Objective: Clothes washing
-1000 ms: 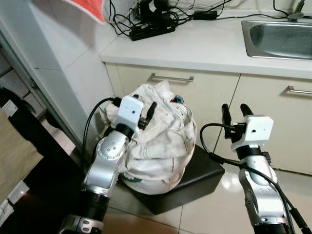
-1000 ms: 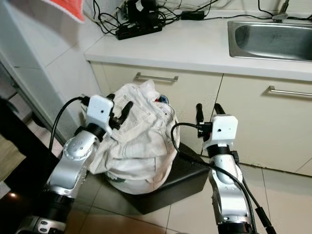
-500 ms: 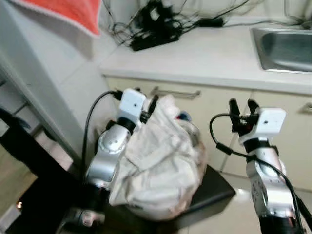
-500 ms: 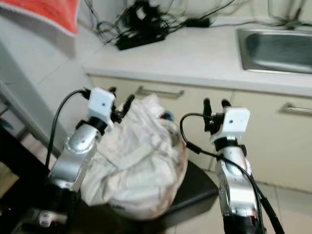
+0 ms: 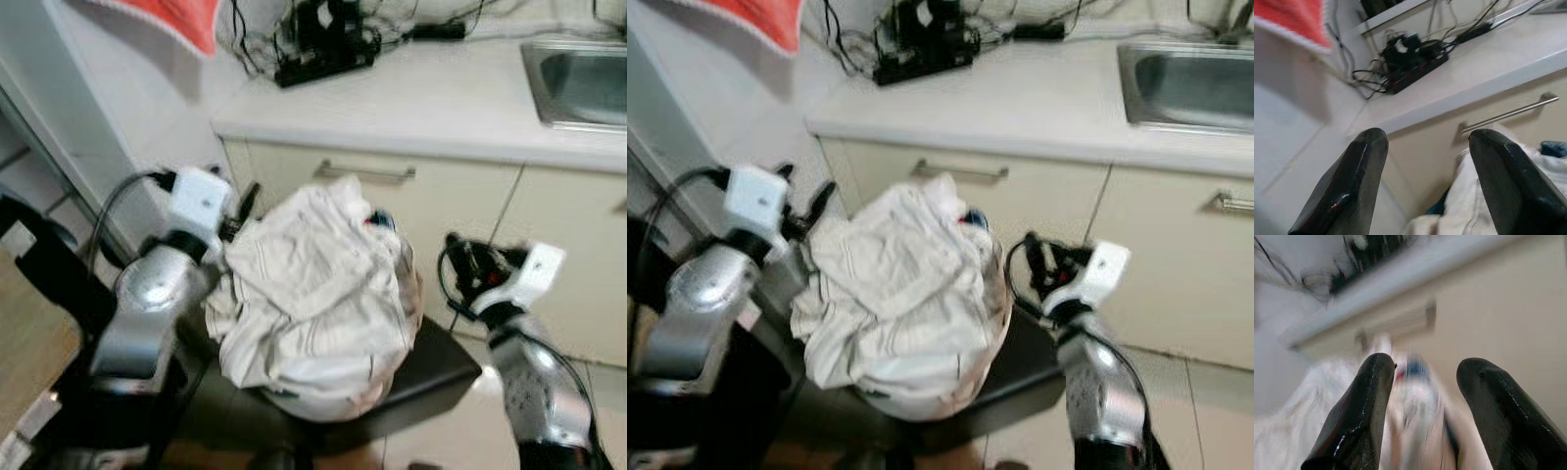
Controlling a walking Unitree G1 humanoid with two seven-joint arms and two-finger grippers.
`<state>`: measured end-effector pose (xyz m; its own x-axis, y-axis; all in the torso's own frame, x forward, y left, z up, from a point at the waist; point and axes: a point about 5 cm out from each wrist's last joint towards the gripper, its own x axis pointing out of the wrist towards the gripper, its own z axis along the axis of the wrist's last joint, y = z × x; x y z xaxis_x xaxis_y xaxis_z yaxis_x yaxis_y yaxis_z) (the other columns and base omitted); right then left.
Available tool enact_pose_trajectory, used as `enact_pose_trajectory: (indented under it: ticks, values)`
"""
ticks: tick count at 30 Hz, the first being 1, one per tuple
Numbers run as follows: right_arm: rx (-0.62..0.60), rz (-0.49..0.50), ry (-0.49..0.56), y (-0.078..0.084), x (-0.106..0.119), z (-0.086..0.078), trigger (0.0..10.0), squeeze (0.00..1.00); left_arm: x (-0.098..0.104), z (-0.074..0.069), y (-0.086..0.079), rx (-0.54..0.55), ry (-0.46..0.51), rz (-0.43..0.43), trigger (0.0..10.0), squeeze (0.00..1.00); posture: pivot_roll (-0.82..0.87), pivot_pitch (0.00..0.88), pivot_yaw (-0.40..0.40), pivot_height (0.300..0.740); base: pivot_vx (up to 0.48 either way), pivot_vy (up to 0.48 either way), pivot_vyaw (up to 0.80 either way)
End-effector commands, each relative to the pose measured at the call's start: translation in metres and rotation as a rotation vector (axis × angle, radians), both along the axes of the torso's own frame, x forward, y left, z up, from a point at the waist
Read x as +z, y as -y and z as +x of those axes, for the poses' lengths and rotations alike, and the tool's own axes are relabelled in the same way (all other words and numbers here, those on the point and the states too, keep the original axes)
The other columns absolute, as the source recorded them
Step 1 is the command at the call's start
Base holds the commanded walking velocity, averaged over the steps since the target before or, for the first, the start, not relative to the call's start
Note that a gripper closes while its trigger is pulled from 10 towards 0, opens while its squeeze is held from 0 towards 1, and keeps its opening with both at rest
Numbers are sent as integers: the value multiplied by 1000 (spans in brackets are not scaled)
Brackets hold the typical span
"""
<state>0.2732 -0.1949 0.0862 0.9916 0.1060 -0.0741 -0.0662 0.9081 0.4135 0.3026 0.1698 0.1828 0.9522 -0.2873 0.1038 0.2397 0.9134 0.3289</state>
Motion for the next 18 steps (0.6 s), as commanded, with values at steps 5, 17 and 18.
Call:
enact_pose_trajectory:
  ticks: [5, 17, 18]
  values:
    - [77, 63, -82, -18, -20, 12, 10000, 0, 31, -12, -15, 8, 39, 50, 10000, 0, 86, 163, 164, 727, 0, 0, 0]
    - [-59, -74, -93, 3, -17, 53, 10000, 1000, 43, -30, -13, 5, 12, 51, 10000, 0, 153, 186, 155, 727, 0, 0, 0]
    - [-48, -76, -82, 2, -15, 55, 10000, 1000, 44, -31, -12, 4, 11, 52, 10000, 0, 155, 187, 154, 727, 0, 0, 0]
